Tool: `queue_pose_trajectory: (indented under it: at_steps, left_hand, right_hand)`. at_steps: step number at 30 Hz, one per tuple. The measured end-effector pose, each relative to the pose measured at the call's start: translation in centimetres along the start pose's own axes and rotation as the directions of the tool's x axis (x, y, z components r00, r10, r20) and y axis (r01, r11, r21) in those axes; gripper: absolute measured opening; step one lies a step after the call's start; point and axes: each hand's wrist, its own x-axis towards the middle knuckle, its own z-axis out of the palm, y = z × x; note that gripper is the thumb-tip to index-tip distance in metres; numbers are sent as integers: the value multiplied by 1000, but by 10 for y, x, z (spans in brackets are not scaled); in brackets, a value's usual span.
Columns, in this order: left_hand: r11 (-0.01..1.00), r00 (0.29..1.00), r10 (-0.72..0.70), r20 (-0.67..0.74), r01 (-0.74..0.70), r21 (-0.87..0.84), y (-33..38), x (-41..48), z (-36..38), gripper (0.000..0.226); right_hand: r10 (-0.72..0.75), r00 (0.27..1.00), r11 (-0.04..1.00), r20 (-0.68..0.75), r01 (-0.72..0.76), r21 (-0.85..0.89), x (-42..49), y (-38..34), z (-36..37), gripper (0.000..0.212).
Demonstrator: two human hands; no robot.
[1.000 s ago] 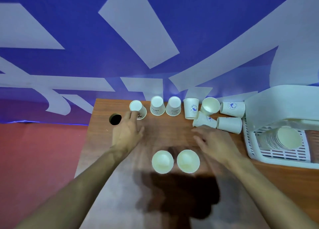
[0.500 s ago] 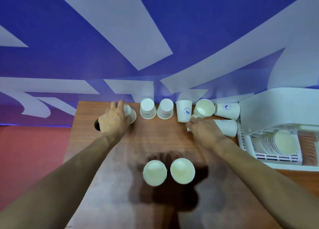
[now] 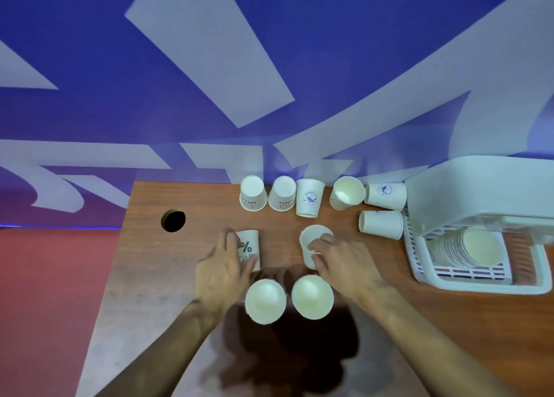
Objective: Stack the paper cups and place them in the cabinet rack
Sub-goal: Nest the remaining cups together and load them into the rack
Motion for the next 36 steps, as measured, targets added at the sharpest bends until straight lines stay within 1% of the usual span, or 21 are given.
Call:
queue_pose_trajectory:
  at_steps: [1, 3, 4, 5, 6, 8, 11, 14, 16, 18, 22, 25, 30, 34, 36]
  left_hand:
    - [1000, 999, 0, 38, -1, 2, -1, 4, 2, 52]
    - [1000, 981, 22, 193, -20, -12, -1, 15, 0, 71]
    - [999, 962, 52, 269, -53, -2, 0, 19, -3, 74]
    - [996, 944, 70, 321, -84, 30, 3, 22, -6, 67]
    - [994, 940, 69, 335, -94, 61, 6, 24, -10, 56]
    - [998, 961, 29, 274, -44, 48, 12, 26, -20, 34]
    - [998, 991, 9, 136, 0, -62, 23, 20, -38, 14]
    - [986, 999, 41, -19, -44, -160, 39, 4, -65, 8]
    - [982, 991, 86, -97, -101, -161, 46, -13, -82, 10]
    - [979, 981, 136, -138, -155, -135, 49, -32, -92, 10]
    - [966, 958, 232, -171, -247, -77, 50, -66, -97, 6]
    - [952, 942, 290, -168, -303, -53, 47, -85, -92, 5]
    - [942, 937, 334, -104, -335, 8, 41, -107, -78, 6]
    - [928, 928, 370, -39, -371, -30, 35, -109, -58, 5]
    - [929, 930, 366, 14, -365, -55, 33, -107, -49, 9]
  right_hand:
    - [3, 1000, 1000, 8, -3, -2, -1, 0, -1, 31]
    - [0, 1000, 1000, 21, 0, -12, -3, 1, -3, 29]
    - [0, 1000, 1000, 16, 0, -7, -4, 1, -5, 29]
    - [2, 1000, 1000, 5, -2, 5, -6, 1, -7, 29]
    - [4, 1000, 1000, -13, -4, 21, -9, 0, -9, 28]
    - [5, 998, 998, -62, -1, 57, -17, -1, -12, 26]
    - [2, 987, 996, -162, 13, 90, -30, -5, -20, 20]
    - [28, 959, 992, -282, 8, 126, -44, -9, -30, 15]
    - [55, 937, 985, -344, 5, 171, -57, -14, -36, 14]
    - [70, 921, 978, -384, 13, 209, -71, -20, -40, 11]
    - [75, 913, 952, -400, 54, 300, -97, -29, -36, 9]
    - [71, 916, 931, -395, 82, 356, -113, -34, -26, 11]
    - [108, 905, 916, -411, 70, 395, -136, -41, -18, 14]
    - [114, 909, 920, -400, 55, 387, -143, -41, -11, 13]
    - [104, 912, 925, -396, 58, 377, -143, -40, -7, 14]
